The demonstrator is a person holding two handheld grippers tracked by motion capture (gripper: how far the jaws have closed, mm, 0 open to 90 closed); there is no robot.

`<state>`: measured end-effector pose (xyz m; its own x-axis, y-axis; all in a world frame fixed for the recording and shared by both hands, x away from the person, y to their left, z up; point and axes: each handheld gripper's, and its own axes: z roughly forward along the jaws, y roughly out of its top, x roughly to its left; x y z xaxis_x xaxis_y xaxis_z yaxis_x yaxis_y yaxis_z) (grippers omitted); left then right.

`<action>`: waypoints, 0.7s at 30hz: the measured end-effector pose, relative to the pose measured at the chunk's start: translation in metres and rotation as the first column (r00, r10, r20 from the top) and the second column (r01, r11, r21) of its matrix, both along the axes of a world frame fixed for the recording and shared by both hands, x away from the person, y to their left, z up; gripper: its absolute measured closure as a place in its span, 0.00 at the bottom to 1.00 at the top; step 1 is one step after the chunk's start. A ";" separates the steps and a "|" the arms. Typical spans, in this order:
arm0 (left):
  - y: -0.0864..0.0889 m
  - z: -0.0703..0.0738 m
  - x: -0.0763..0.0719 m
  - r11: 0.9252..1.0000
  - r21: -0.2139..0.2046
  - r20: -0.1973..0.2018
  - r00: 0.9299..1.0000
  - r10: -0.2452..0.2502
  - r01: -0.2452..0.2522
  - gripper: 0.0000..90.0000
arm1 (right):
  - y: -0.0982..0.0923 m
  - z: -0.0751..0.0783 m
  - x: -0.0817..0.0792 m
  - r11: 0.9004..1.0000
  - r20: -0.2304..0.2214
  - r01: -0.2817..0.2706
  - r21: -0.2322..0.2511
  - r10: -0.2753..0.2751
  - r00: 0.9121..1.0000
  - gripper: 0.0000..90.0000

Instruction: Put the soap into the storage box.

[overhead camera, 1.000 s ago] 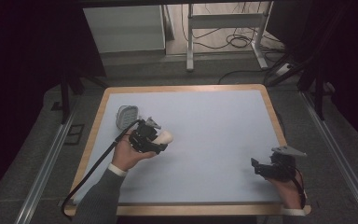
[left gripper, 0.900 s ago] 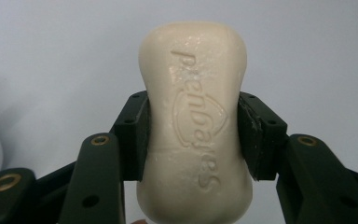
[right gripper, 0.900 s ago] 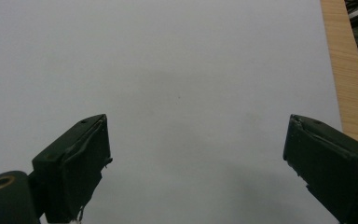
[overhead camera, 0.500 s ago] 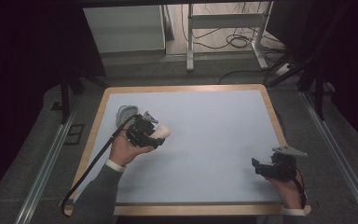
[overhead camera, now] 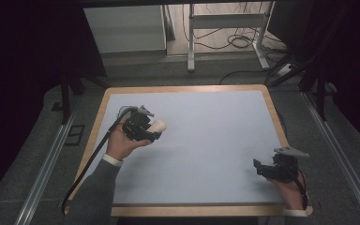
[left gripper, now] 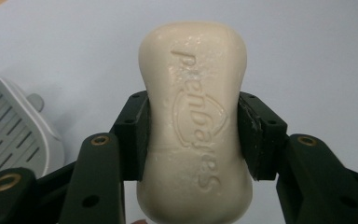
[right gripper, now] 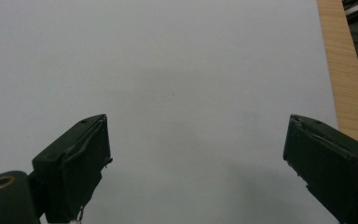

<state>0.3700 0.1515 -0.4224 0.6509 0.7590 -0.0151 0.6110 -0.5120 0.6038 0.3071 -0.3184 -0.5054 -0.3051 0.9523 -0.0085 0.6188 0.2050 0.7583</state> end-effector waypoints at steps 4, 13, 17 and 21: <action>0.001 0.002 0.002 1.000 0.002 0.000 1.000 0.000 0.000 0.55 | 0.000 0.000 0.000 1.000 -0.001 0.000 0.001 0.000 1.000 0.08; 0.006 0.005 0.011 1.000 -0.002 0.010 1.000 0.019 -0.019 0.55 | -0.002 0.000 0.000 1.000 -0.002 0.005 0.005 -0.005 1.000 0.08; 0.008 0.006 0.013 1.000 0.000 0.010 1.000 0.028 -0.028 0.55 | -0.002 -0.001 0.000 1.000 -0.003 0.005 0.004 -0.005 1.000 0.08; 0.011 0.006 0.017 0.999 0.001 0.007 0.999 0.037 -0.037 0.55 | -0.002 0.000 0.000 1.000 -0.001 0.005 0.003 -0.005 1.000 0.08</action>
